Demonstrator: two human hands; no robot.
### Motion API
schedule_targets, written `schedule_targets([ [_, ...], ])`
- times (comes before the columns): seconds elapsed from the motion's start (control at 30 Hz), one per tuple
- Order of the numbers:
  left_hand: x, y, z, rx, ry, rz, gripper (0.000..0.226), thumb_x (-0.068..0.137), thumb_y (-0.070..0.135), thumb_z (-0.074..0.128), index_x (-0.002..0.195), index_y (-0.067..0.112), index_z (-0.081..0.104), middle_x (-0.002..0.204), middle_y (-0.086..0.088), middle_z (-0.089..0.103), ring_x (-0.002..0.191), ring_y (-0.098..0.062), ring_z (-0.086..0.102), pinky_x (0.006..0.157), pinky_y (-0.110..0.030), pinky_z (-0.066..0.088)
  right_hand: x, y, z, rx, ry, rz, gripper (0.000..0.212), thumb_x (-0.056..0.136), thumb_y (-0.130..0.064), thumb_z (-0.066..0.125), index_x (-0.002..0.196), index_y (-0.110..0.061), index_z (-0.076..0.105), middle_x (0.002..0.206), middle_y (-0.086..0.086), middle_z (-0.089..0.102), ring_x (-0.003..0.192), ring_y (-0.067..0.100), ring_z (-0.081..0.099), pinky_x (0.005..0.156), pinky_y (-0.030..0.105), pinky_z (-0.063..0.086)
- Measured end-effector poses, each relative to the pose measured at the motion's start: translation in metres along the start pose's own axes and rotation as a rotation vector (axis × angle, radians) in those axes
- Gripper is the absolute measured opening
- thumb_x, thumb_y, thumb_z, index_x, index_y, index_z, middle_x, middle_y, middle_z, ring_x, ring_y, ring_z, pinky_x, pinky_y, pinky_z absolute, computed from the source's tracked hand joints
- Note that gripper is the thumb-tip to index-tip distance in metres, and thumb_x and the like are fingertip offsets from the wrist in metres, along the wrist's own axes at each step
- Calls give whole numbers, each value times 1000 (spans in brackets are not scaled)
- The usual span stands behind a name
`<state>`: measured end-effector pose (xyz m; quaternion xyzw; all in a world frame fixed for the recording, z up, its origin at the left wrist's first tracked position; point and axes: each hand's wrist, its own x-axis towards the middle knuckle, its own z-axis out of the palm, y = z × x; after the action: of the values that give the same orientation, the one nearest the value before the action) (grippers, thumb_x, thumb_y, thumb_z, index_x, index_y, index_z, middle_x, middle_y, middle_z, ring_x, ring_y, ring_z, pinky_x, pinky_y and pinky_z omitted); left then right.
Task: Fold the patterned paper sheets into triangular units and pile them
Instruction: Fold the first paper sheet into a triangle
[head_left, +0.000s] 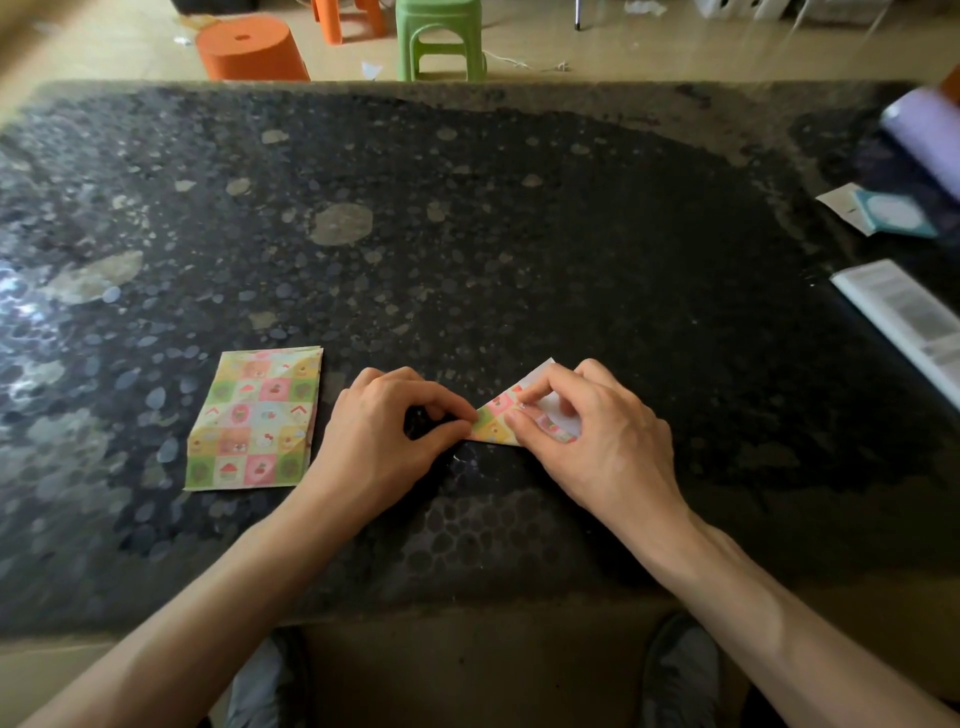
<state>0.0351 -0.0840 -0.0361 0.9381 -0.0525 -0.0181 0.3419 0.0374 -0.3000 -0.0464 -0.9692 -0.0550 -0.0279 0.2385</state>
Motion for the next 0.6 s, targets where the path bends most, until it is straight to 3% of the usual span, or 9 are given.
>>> schedule_targets([
  [0.3, 2, -2, 0, 7, 3, 10, 11, 87, 40, 76, 91, 50, 74, 81, 20, 60, 94, -11, 54, 87, -41, 50, 0, 0, 0, -2, -5, 11, 25, 91, -63, 62, 100, -41, 59, 90, -16, 44, 78, 4, 49, 57, 23, 34],
  [0.43, 1, 0, 2, 25, 19, 29, 8, 84, 47, 76, 89, 51, 73, 80, 20, 59, 92, -10, 53, 87, -42, 50, 0, -1, 1, -17, 3, 7, 27, 90, -66, 59, 100, -41, 55, 90, -17, 43, 79, 5, 52, 60, 28, 47],
  [0.6, 0, 0, 3, 39, 30, 41, 9, 82, 49, 77, 90, 51, 73, 80, 20, 58, 91, -10, 52, 86, -40, 50, -4, -11, 0, -66, -3, -6, 48, 81, -84, 53, 99, -41, 46, 95, -15, 42, 87, 4, 48, 61, 30, 47],
])
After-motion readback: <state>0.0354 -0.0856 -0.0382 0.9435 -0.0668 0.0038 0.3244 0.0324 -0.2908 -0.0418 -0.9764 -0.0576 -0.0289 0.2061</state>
